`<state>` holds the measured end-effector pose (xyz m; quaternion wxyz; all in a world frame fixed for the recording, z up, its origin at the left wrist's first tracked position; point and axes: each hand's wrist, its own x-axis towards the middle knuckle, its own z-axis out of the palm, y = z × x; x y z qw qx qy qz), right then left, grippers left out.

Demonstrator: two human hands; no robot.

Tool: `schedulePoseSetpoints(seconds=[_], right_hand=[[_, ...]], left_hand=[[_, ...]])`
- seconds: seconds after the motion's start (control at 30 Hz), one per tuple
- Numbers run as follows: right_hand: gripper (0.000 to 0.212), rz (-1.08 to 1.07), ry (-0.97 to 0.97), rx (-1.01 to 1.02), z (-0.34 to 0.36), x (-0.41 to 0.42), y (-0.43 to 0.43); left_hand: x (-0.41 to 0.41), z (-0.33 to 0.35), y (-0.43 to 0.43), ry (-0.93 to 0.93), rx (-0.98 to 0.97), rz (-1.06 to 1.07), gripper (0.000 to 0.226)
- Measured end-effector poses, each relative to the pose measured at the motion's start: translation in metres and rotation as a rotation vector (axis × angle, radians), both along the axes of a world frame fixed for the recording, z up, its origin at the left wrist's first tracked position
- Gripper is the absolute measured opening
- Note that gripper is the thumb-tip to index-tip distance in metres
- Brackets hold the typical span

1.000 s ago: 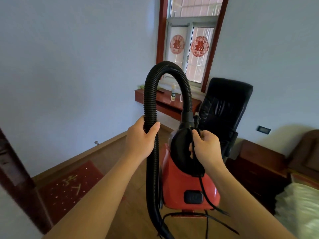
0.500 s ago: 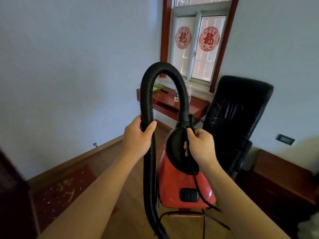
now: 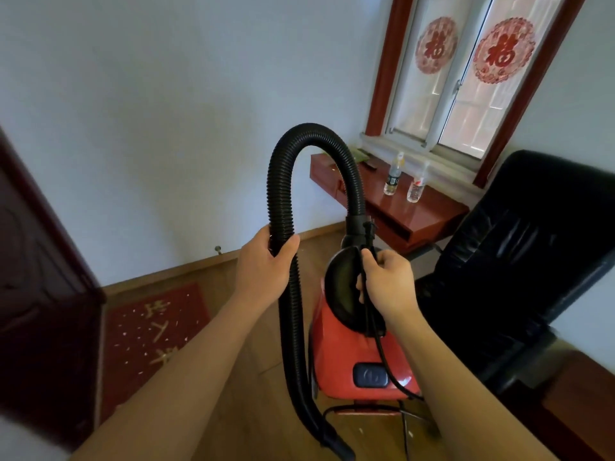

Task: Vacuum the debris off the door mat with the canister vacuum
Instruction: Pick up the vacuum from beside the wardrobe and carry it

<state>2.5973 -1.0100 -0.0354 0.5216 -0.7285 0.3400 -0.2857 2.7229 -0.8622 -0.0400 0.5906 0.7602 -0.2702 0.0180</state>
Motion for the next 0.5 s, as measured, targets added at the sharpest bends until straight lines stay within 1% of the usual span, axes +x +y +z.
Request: schedulePoseSetpoints(seconds=[0.23, 0.4, 0.5], right_hand=[[0.032, 0.071, 0.074, 0.012, -0.031, 0.056, -0.042], [0.031, 0.106, 0.131, 0.064, -0.069, 0.111, -0.068], [0.03, 0.117, 0.169, 0.106, -0.091, 0.146, -0.08]], left_hand=[[0.052, -0.038, -0.032, 0.064, 0.015, 0.054, 0.021], [0.102, -0.081, -0.056, 0.118, 0.036, 0.081, 0.011], [0.132, -0.103, -0.067, 0.17, 0.066, 0.086, 0.009]])
